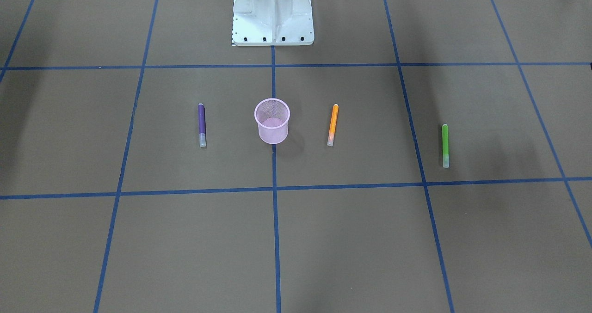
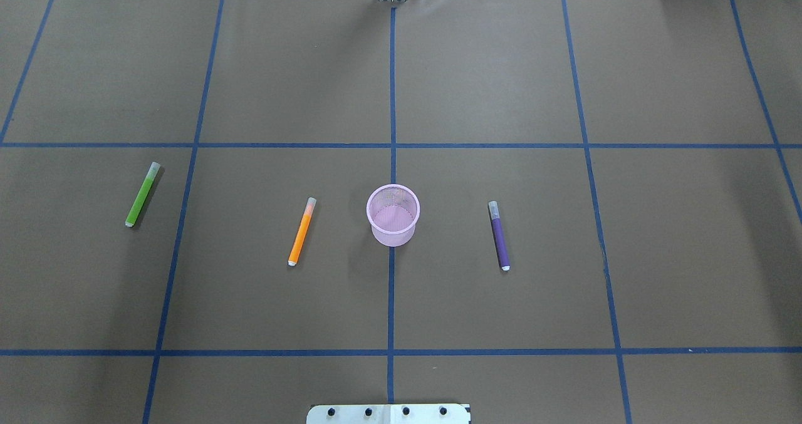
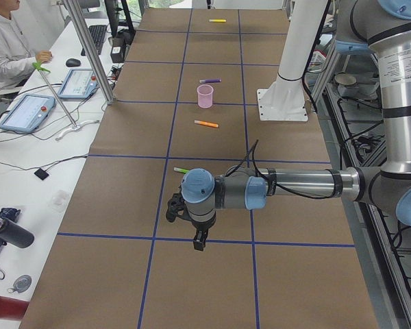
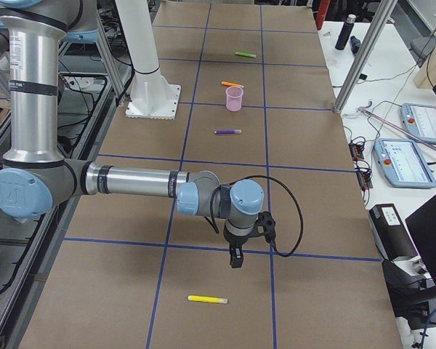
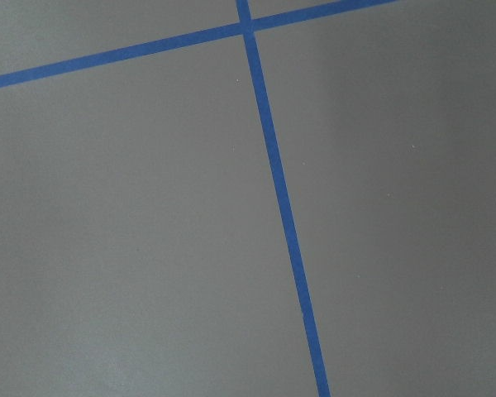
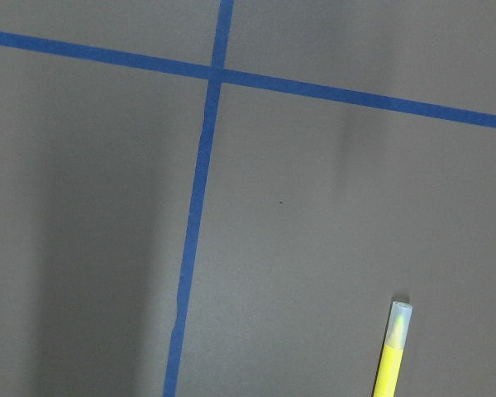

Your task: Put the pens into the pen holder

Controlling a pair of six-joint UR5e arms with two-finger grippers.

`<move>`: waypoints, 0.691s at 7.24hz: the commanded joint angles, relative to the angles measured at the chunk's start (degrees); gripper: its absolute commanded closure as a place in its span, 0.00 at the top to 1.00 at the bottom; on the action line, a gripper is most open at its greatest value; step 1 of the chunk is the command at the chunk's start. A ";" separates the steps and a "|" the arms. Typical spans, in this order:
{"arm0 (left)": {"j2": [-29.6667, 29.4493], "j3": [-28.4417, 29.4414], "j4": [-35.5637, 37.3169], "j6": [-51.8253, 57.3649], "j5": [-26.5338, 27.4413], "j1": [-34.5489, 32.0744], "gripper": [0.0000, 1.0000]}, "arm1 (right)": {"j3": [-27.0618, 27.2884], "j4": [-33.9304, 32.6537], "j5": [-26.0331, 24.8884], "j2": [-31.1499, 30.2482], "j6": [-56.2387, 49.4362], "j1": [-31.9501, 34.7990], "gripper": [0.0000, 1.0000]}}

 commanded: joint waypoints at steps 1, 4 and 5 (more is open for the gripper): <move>0.04 -0.71 -0.09 0.04 0.05 0.00 1.00 | 0.26 0.00 0.02 -0.21 -0.02 0.02 1.00; -0.92 -1.33 0.00 -0.04 0.05 0.09 1.00 | 2.88 0.09 -0.15 0.40 -0.02 0.63 1.00; -2.41 -1.34 0.09 -0.57 0.05 0.00 1.00 | 6.11 0.00 -0.15 0.66 -0.02 1.16 1.00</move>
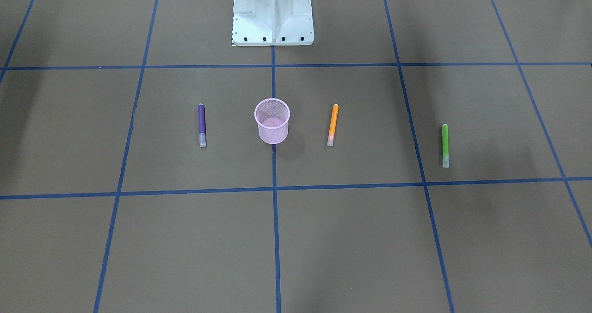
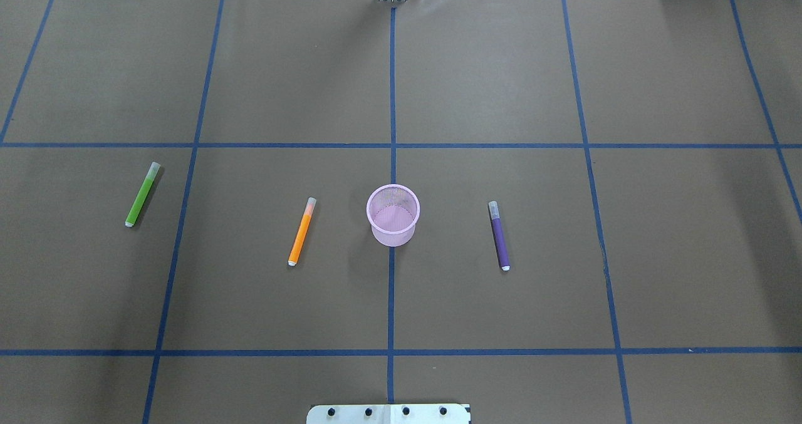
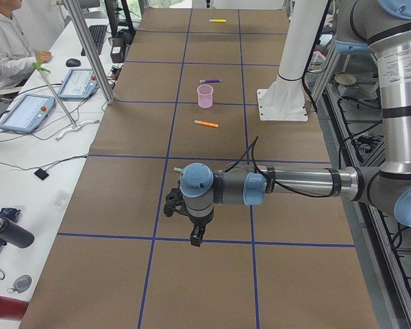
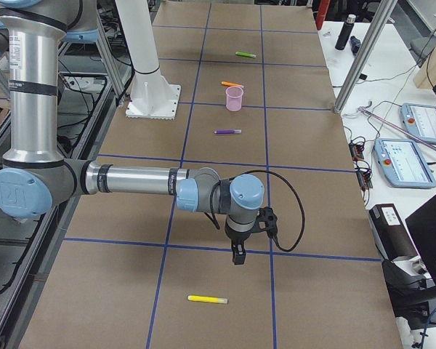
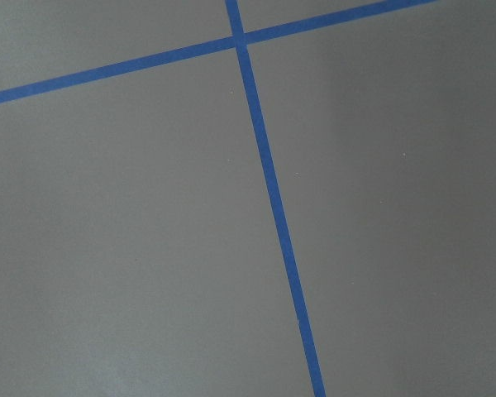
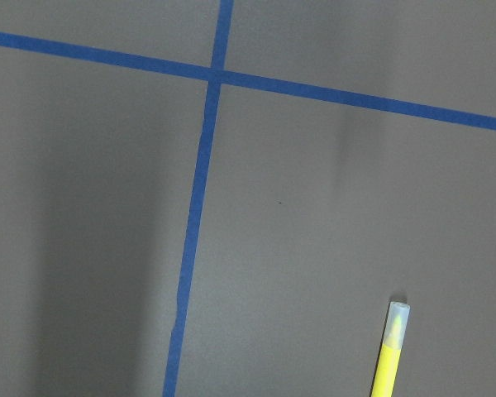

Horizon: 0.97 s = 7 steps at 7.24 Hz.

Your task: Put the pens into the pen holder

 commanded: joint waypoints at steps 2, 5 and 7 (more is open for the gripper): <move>-2.40 -0.24 -0.02 -0.45 -0.26 0.05 1.00 | 3.49 -0.04 -2.04 0.06 1.31 2.31 1.00; -2.66 -0.33 -0.19 -0.45 -0.53 0.05 1.00 | -3.75 9.85 -1.53 -6.09 3.93 2.50 1.00; -2.67 -0.42 -0.19 -0.36 -0.53 0.05 1.00 | -15.87 24.93 -0.92 -5.57 12.60 2.50 0.99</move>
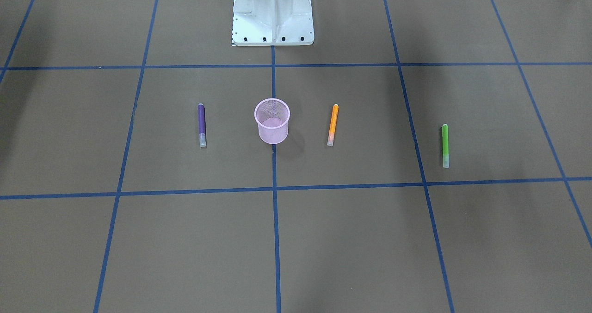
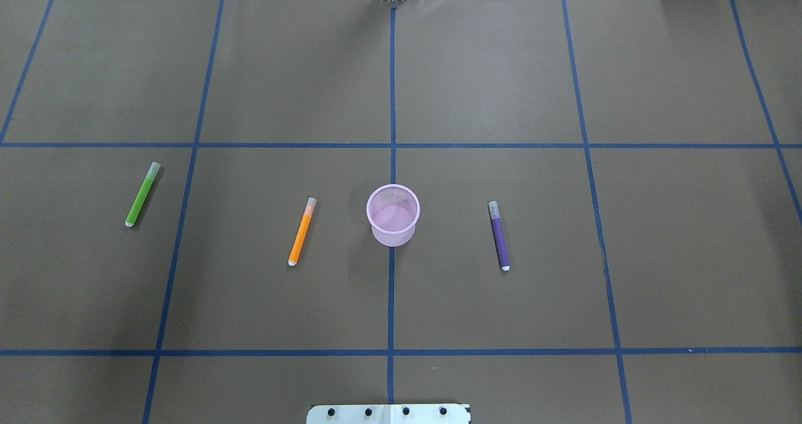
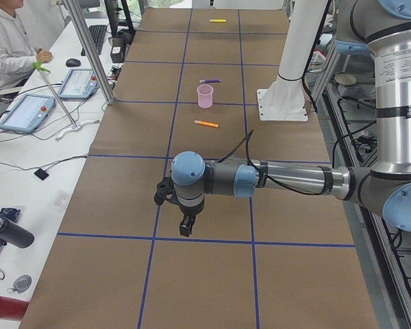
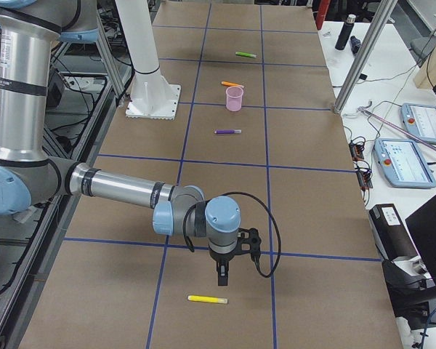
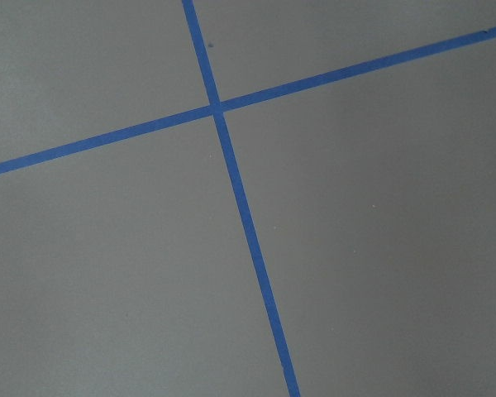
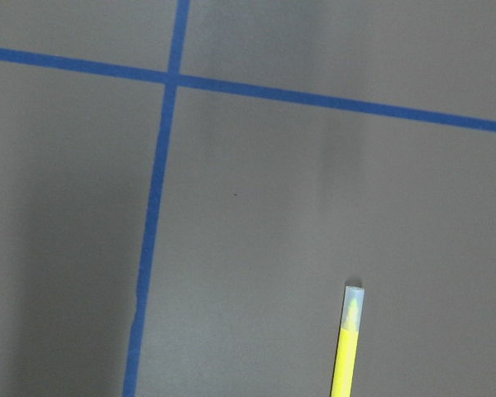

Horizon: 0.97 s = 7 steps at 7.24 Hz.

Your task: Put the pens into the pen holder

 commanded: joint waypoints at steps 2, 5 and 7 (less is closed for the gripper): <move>-0.03 -0.05 -0.02 0.03 -0.02 0.00 1.00 | -15.48 21.02 1.35 0.10 12.08 -0.16 0.97; -0.03 -0.05 -0.10 0.03 -0.02 0.00 1.00 | -16.30 21.24 0.65 1.06 13.68 -3.21 0.84; -0.03 -0.13 -0.45 0.03 -0.02 0.00 1.00 | -18.14 21.32 -0.76 2.30 13.68 -4.81 0.81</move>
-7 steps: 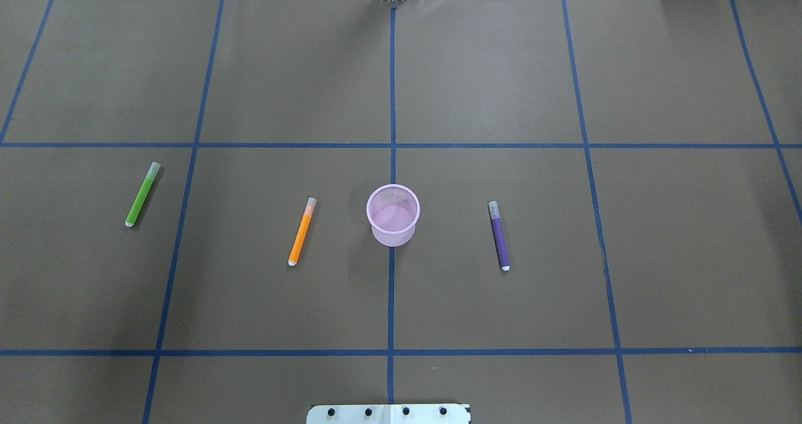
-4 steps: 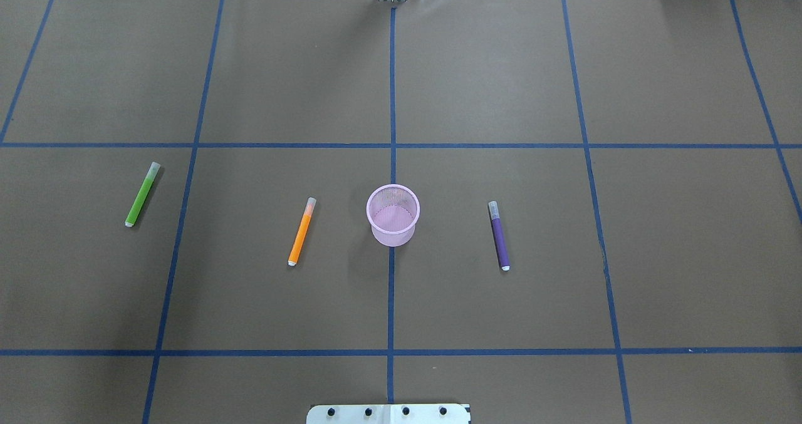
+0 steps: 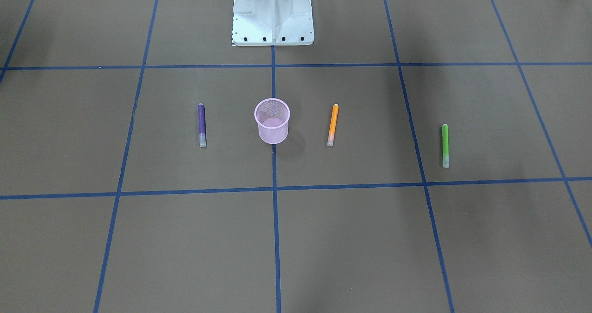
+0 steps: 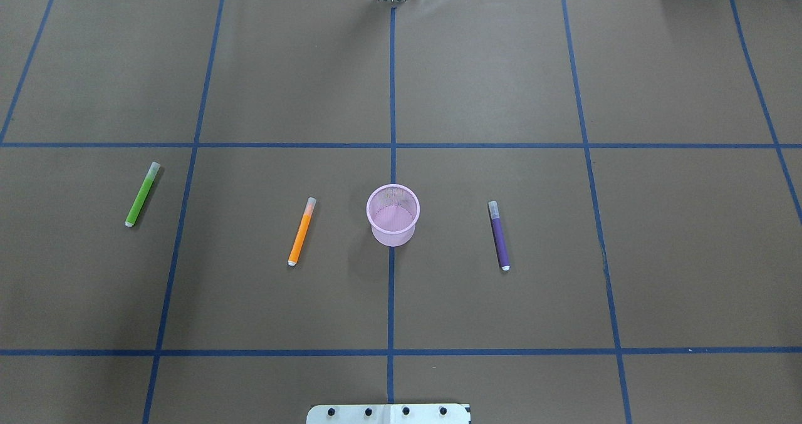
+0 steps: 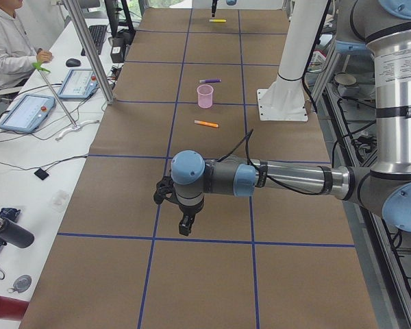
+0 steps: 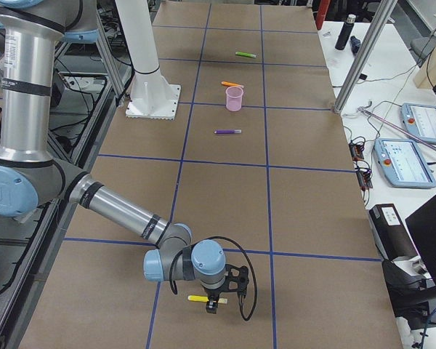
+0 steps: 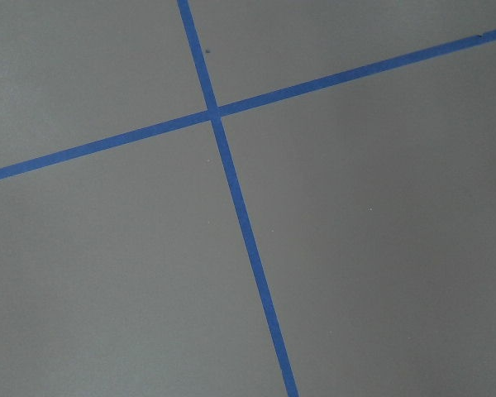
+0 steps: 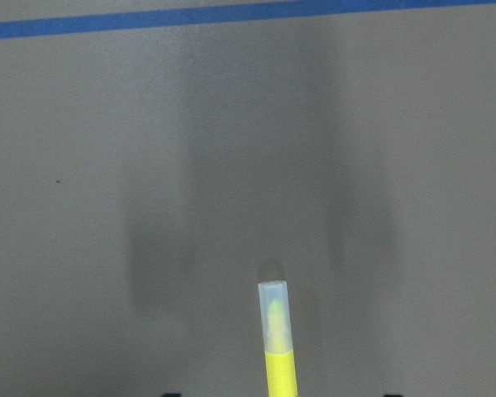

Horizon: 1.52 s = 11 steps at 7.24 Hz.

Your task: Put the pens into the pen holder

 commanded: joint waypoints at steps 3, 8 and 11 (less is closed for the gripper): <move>0.13 -0.06 -0.64 0.09 0.00 -0.07 1.00 | -4.31 0.21 -2.56 2.82 0.15 -2.08 0.66; 0.13 -0.06 -0.64 0.09 0.00 -0.07 1.00 | -5.36 0.82 -3.00 2.91 0.06 -4.80 0.61; 0.13 -0.67 -0.64 -0.09 0.00 -0.07 1.00 | -7.56 2.31 -3.35 3.00 0.15 -4.98 0.46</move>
